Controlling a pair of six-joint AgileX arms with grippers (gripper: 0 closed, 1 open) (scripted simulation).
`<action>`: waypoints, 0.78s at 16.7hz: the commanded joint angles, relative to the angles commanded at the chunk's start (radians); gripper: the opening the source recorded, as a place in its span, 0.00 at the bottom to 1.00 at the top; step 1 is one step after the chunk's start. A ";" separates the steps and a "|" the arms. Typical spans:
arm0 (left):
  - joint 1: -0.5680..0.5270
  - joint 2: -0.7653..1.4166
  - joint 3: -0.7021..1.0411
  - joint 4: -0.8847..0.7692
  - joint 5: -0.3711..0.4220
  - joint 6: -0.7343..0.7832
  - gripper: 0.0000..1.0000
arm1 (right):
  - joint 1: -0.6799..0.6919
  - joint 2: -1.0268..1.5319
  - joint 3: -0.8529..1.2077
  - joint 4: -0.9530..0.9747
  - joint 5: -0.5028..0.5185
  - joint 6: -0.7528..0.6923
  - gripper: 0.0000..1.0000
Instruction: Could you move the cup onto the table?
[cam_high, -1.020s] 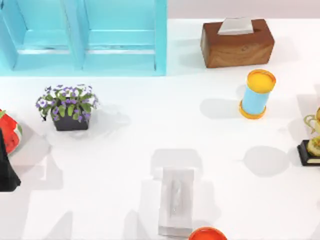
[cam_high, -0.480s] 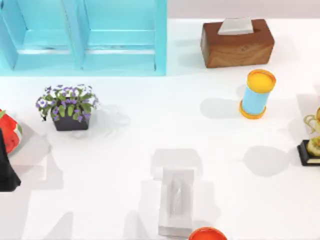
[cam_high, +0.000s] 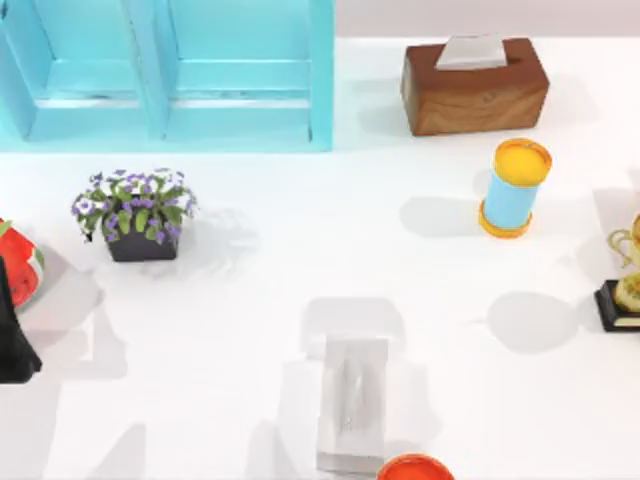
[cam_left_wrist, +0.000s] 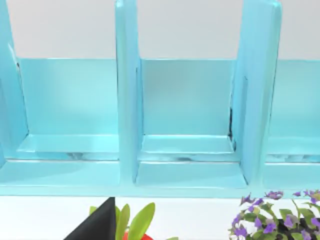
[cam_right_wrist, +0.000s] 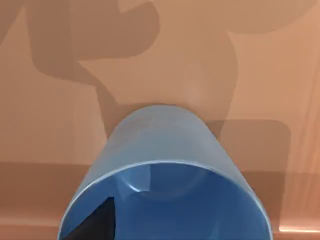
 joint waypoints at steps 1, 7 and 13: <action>0.000 0.000 0.000 0.000 0.000 0.000 1.00 | 0.001 0.015 -0.024 0.037 0.000 0.001 1.00; 0.000 0.000 0.000 0.000 0.000 0.000 1.00 | -0.003 0.037 -0.060 0.082 0.002 -0.001 1.00; 0.000 0.000 0.000 0.000 0.000 0.000 1.00 | -0.003 0.037 -0.060 0.082 0.002 -0.001 0.55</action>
